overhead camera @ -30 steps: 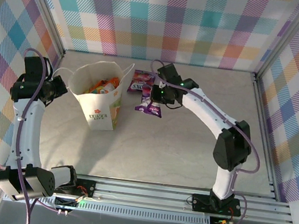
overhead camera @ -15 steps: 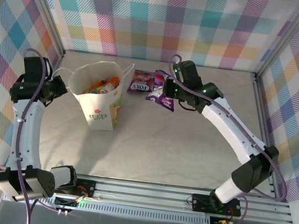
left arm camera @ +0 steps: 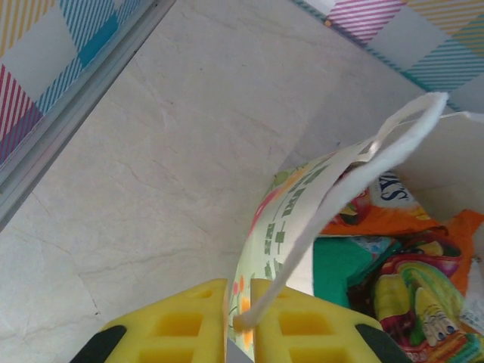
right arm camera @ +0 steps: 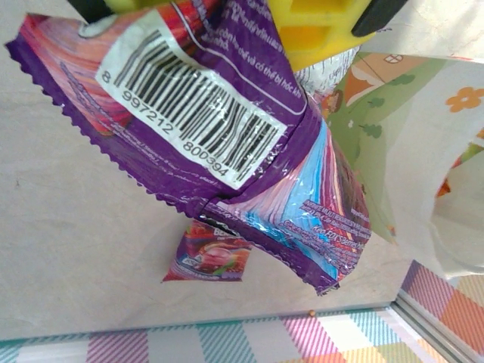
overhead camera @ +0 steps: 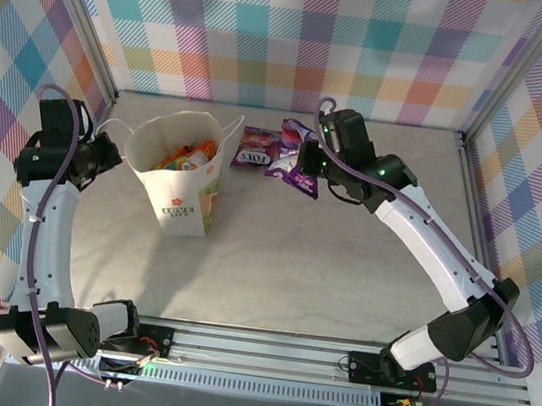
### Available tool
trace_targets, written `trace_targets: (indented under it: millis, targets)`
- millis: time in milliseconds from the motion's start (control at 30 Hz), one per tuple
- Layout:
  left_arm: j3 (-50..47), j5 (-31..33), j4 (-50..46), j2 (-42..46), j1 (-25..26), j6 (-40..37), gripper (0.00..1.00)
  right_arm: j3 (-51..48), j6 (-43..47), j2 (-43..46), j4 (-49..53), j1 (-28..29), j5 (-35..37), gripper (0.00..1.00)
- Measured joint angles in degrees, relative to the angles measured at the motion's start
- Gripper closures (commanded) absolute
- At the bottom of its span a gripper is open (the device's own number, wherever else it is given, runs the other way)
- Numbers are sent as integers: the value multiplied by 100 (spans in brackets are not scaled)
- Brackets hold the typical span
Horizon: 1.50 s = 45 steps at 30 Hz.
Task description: Place the snacks into the paper bag
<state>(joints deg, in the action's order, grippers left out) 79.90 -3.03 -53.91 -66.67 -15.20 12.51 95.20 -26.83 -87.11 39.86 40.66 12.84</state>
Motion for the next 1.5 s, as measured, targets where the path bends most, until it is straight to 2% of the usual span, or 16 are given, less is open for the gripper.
trace_targets:
  millis: [533,900,1133,1500]
  targets:
    - [142,-348,24,-109,0,144,91,221,275,599,-122,339,37,85]
    - [149,-358,33,-107,0,146,94,833,492,592,-160,654,-181,85]
    - [149,-358,33,-107,0,144,94,1475,645,247,-341,962,-402,86]
    - [146,-402,31,-37,0,138,94,2485,785,-894,-424,1137,-717,87]
